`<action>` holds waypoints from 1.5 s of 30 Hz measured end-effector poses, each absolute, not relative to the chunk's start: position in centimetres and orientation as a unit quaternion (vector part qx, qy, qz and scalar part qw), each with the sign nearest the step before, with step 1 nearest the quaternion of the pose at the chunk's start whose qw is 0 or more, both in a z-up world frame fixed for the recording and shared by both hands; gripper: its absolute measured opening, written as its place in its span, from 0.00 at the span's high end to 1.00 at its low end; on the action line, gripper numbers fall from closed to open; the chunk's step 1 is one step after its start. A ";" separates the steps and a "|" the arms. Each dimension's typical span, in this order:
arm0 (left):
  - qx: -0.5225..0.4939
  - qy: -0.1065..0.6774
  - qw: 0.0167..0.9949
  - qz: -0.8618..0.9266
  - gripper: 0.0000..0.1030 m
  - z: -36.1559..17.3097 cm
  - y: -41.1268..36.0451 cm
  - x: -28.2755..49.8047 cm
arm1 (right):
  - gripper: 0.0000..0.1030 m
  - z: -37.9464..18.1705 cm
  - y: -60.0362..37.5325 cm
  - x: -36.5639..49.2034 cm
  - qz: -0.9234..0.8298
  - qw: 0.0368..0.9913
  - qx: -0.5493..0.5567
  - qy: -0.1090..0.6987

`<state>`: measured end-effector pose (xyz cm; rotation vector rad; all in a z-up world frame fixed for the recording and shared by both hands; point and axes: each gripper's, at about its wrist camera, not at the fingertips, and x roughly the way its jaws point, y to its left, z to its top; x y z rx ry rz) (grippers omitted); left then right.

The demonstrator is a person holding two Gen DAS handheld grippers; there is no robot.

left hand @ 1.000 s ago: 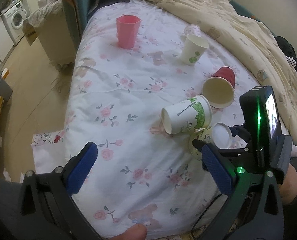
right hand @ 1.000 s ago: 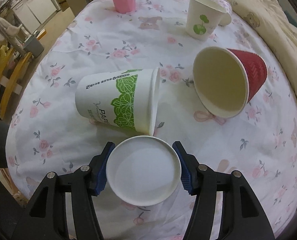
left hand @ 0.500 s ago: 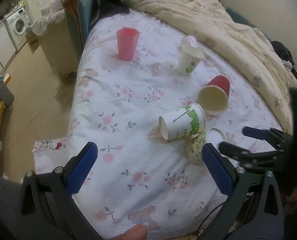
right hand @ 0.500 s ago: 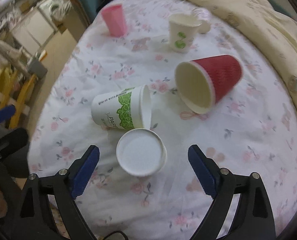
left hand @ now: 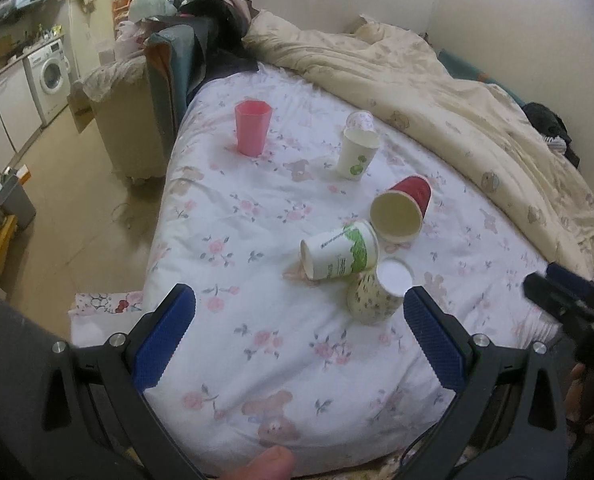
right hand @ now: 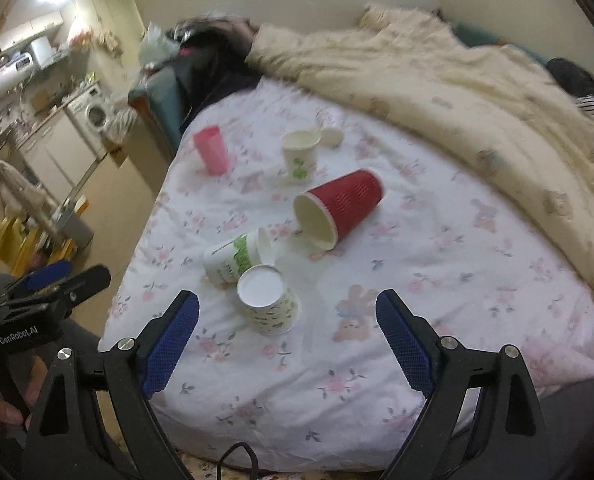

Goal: Flip cup upside down

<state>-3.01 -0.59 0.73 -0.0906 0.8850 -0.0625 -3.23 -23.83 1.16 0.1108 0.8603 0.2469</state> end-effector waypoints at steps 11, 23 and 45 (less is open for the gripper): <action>-0.026 0.415 0.909 0.006 0.00 -0.8 -0.9 -6.1 | 0.10 -1.9 -23.6 -7.0 0.086 0.907 0.059 0.409; -0.031 0.413 0.910 0.009 0.00 -1.6 -0.7 -6.2 | 0.10 -3.9 -23.1 -6.4 0.089 0.903 0.060 0.415; -0.030 0.414 0.910 0.002 0.00 -1.8 -0.9 -6.1 | 0.10 -3.6 -22.7 -6.4 0.094 0.906 0.051 0.410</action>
